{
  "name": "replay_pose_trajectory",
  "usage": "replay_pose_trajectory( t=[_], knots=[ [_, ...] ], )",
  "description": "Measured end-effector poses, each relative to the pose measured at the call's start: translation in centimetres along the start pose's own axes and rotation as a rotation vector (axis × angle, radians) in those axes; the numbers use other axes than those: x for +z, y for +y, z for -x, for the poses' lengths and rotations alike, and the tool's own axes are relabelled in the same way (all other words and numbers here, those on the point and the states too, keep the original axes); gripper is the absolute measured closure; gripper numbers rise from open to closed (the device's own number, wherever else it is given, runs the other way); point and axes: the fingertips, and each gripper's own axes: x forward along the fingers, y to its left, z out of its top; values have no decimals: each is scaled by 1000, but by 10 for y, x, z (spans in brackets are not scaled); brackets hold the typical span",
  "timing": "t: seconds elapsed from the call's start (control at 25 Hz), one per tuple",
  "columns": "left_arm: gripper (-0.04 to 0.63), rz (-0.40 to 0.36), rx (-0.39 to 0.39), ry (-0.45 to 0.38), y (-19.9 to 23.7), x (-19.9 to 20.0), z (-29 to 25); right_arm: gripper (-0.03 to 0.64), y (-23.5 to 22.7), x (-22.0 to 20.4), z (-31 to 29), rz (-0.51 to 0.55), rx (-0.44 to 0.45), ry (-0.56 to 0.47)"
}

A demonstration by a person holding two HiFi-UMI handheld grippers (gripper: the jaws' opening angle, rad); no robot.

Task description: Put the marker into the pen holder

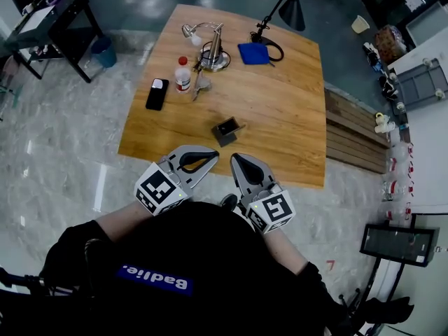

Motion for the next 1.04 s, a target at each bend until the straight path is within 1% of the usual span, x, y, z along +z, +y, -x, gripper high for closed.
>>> replay_pose_trajectory(
  t=[0.16,0.84,1.04],
  knots=[
    [586,3,10,-1,-4,1,0,614,5,3,1,21,18,-11],
    [586,11,20,16,-9,-5,2,614,8,-5,4,-3,20,5],
    [586,8,23,8,-8,-5,5,614,11,-6,2,-2,23,7]
  ],
)
